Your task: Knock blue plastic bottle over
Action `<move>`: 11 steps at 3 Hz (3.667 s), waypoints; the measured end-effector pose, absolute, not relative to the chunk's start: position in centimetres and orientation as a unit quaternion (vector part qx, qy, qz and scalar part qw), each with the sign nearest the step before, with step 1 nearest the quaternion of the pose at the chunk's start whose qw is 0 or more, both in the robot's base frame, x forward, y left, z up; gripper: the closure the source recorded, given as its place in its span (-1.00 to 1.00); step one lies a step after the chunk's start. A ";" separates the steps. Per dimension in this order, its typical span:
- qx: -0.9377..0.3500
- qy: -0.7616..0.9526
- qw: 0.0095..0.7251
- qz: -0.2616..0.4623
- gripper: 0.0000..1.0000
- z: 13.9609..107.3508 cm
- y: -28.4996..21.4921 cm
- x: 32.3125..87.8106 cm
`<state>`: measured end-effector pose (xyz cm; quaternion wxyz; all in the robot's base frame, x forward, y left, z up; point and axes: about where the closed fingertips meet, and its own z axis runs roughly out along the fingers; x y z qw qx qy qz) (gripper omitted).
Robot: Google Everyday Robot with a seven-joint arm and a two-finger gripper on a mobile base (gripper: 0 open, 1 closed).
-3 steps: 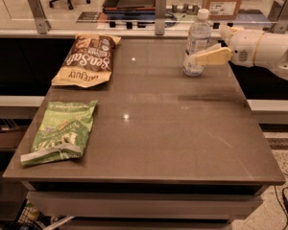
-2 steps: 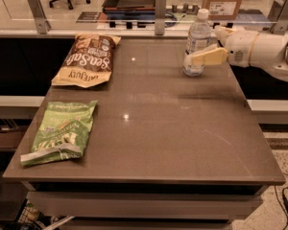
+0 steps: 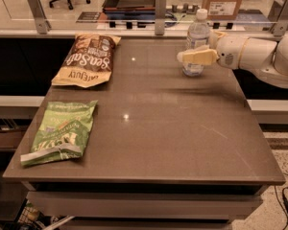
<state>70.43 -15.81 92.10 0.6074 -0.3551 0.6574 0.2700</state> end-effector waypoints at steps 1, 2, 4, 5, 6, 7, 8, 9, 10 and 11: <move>-0.349 0.651 0.614 0.277 -0.21 91.8 -15.3 70.6; -0.346 0.647 0.619 0.281 0.26 91.6 -15.0 70.6; -0.342 0.644 0.622 0.285 1.00 91.4 -14.8 70.7; -0.343 0.644 0.622 0.285 1.00 91.4 -14.8 70.7; -0.355 0.649 0.615 0.272 1.00 92.5 -14.9 70.2; -0.374 0.666 0.599 0.241 1.00 94.9 -15.8 69.4; -0.396 0.689 0.572 0.205 1.00 97.1 -16.4 68.6; -0.417 0.722 0.528 0.163 1.00 98.1 -17.1 68.3; -0.434 0.752 0.479 0.129 1.00 97.1 -17.6 68.5; -0.454 0.777 0.425 0.095 1.00 95.7 -17.8 68.8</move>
Offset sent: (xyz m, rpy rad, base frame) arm 0.0024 0.0038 -0.0075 0.0573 -0.0219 -0.0076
